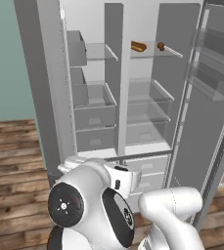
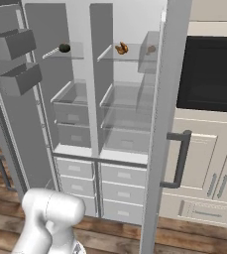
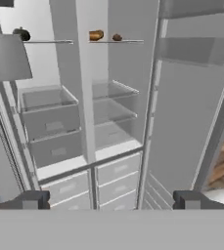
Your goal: Pick up the frozen chicken drumstick from the freezer, place it on any shelf in the fridge, and close the fridge and freezer doors when done.
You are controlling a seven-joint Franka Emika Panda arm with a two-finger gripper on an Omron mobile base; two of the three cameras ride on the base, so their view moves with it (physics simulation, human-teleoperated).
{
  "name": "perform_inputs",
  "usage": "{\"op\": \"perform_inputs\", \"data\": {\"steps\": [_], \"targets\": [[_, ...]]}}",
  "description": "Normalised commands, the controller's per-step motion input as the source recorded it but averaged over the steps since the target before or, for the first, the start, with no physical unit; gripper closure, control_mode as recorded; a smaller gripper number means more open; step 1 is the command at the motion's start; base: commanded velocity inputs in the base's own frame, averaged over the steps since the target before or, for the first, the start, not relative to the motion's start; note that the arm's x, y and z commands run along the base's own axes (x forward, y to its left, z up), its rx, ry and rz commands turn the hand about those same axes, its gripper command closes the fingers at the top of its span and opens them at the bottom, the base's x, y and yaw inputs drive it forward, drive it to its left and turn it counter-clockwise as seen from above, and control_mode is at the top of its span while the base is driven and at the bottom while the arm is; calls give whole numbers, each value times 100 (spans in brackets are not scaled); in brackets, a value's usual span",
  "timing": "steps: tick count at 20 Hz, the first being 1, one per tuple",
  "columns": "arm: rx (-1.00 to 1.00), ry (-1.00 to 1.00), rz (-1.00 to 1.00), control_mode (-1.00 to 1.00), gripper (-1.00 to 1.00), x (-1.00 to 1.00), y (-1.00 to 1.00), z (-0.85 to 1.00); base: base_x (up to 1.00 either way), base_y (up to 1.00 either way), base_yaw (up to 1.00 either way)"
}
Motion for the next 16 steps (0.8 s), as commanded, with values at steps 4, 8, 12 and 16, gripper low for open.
{"op": "perform_inputs", "data": {"steps": [4, 8, 12, 16], "targets": [[1, -17, -29, -100, -100, 92, 100, -27, 0, 0, 0], [-4, -10, -29, -100, -100, 98, 100, -24, 0, 0, 0], [-10, -1, -29, -100, -100, 69, 100, -31, 0, 0, 0], [-8, 0, -12, -100, -100, 49, 52, -54, 0, 0, 0]]}}
